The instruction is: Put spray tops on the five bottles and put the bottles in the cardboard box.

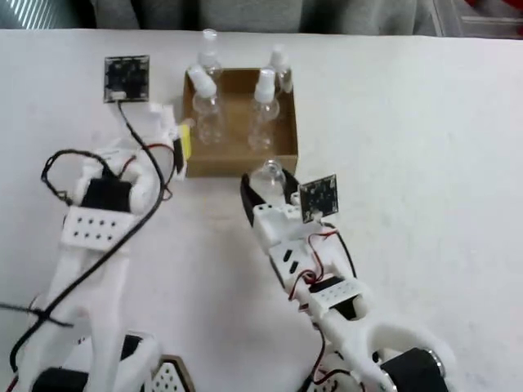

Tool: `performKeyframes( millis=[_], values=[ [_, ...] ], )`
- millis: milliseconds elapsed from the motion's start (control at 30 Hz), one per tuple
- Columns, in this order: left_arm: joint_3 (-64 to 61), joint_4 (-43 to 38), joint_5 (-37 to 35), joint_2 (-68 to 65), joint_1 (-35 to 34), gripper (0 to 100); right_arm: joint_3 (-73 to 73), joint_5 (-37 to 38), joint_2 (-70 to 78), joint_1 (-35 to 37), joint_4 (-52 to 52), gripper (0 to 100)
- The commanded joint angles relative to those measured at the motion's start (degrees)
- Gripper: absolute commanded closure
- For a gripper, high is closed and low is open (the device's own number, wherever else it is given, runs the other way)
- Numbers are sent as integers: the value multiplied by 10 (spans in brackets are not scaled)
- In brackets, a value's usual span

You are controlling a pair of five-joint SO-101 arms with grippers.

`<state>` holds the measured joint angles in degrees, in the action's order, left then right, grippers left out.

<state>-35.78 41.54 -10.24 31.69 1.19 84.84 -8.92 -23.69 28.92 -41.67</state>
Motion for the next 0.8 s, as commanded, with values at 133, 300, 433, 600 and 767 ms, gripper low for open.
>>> performKeyframes(
  millis=[133,300,433,600,767],
  values=[
    [13,-93,6,134,0,936,7,-4,-3,22,-16,978],
    [13,-151,6,193,19,937,12,-4,-3,42,-16,978],
    [36,-171,6,222,67,938,25,4,-4,89,-17,978],
    [107,-167,6,206,108,939,30,40,-4,100,-17,978],
    [149,-135,6,165,133,939,38,43,-4,100,-50,978]
  ],
)
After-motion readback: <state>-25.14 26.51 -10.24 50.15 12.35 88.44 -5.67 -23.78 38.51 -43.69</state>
